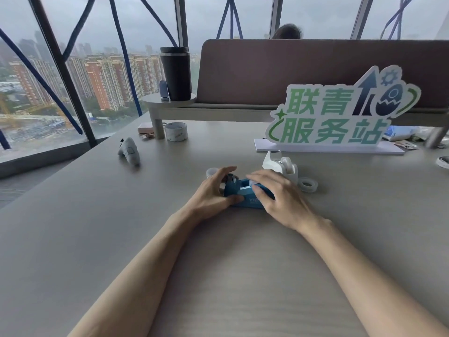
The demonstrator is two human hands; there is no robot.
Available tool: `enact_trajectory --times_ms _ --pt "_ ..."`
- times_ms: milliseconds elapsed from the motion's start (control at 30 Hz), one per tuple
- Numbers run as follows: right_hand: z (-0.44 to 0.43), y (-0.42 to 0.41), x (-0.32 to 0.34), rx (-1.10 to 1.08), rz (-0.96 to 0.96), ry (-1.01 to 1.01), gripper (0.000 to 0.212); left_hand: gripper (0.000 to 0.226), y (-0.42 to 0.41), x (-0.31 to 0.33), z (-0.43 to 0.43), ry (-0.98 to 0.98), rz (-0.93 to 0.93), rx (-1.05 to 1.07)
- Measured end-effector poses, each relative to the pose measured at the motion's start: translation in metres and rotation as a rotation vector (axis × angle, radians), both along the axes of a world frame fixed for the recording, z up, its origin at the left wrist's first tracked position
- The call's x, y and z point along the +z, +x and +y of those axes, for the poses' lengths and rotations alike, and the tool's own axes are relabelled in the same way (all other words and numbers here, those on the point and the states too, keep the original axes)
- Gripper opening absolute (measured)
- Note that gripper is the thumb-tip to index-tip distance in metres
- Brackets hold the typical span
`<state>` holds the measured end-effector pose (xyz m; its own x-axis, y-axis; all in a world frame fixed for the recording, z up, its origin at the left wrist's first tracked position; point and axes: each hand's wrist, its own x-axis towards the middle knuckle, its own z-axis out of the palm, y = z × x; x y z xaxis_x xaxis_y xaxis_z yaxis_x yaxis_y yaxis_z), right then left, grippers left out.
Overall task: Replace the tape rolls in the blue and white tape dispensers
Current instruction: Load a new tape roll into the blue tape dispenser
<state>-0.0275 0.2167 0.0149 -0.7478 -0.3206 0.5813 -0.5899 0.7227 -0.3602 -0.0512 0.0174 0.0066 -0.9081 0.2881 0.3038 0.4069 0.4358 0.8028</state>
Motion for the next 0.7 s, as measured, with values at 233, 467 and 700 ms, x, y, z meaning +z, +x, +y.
enact_trajectory --times_ms 233,467,700 --pt "-0.005 -0.003 0.007 -0.079 0.072 -0.078 0.014 0.07 0.0 -0.001 0.001 -0.07 0.032 0.003" --pt "-0.006 -0.004 0.02 -0.108 -0.048 -0.112 0.012 0.067 -0.002 -0.003 0.002 -0.115 0.074 0.03" --pt "-0.003 -0.011 0.022 -0.155 -0.051 -0.065 0.012 0.064 -0.003 -0.004 0.001 -0.142 0.101 0.052"
